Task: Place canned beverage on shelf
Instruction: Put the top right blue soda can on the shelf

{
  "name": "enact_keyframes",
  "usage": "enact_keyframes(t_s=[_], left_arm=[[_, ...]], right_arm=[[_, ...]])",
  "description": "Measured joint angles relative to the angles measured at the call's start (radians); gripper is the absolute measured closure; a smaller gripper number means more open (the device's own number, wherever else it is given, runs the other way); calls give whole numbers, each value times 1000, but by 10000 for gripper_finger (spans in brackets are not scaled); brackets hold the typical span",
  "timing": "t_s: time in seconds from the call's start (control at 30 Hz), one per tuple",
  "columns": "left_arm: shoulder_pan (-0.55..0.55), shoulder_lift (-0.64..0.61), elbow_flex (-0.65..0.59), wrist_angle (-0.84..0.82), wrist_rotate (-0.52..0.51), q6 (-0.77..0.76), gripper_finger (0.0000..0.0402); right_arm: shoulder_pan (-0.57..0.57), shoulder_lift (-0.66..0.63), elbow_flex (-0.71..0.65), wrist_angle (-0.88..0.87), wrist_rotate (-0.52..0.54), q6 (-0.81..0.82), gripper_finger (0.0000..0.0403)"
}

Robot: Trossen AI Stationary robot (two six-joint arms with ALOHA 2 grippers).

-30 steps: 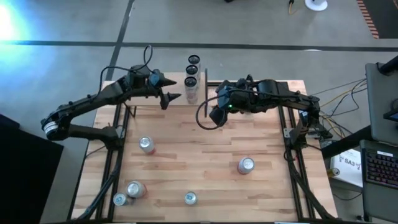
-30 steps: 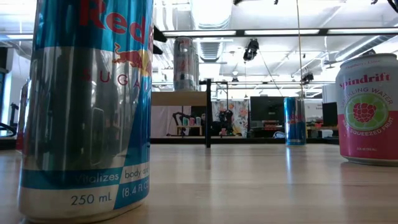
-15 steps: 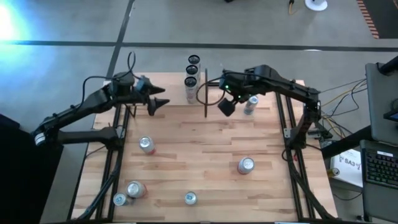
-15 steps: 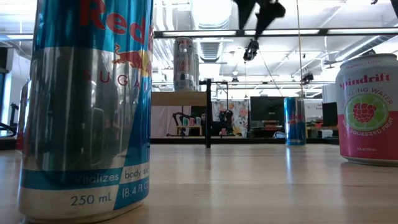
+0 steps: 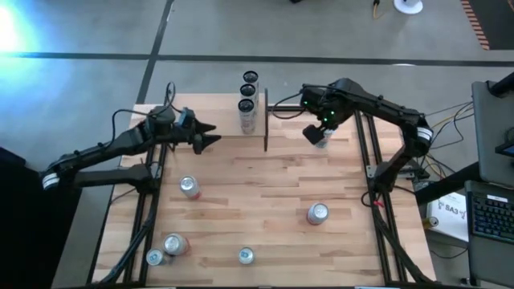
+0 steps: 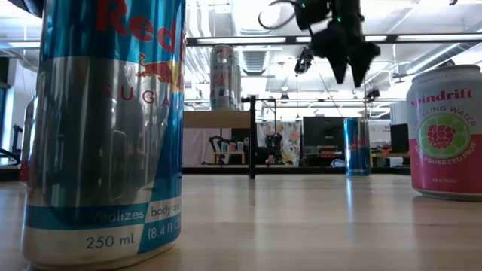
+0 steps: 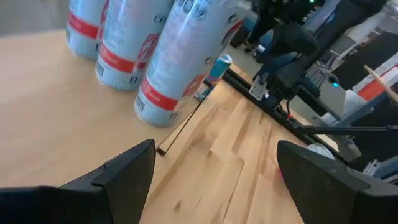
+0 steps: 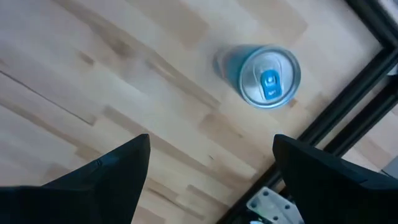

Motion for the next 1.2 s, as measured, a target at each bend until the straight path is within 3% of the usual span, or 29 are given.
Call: enact_keyframes(t_s=[0.3,0.43,0.63,0.83,1.07,1.2], left_arm=[[0,159,63,6,0,-37,94],[0,226,132,7,-2,-58,94],[0,281,263,-48,-84,-60,94],[-3,294,352,-174,-168,-47,94],[-5,283,349,-181,-216,-89,94],[-6,282,349,-183,-218,-104,94]], right_arm=[[-145,-16,-185,166,-9,-135,74],[-208,-14,-258,302,-84,-198,74],[-269,-22,-295,313,-72,-273,74],[-269,-29,-297,310,-92,-326,74],[-246,-72,-315,293,-240,-353,74],[-236,-131,-329,313,-231,-346,74]])
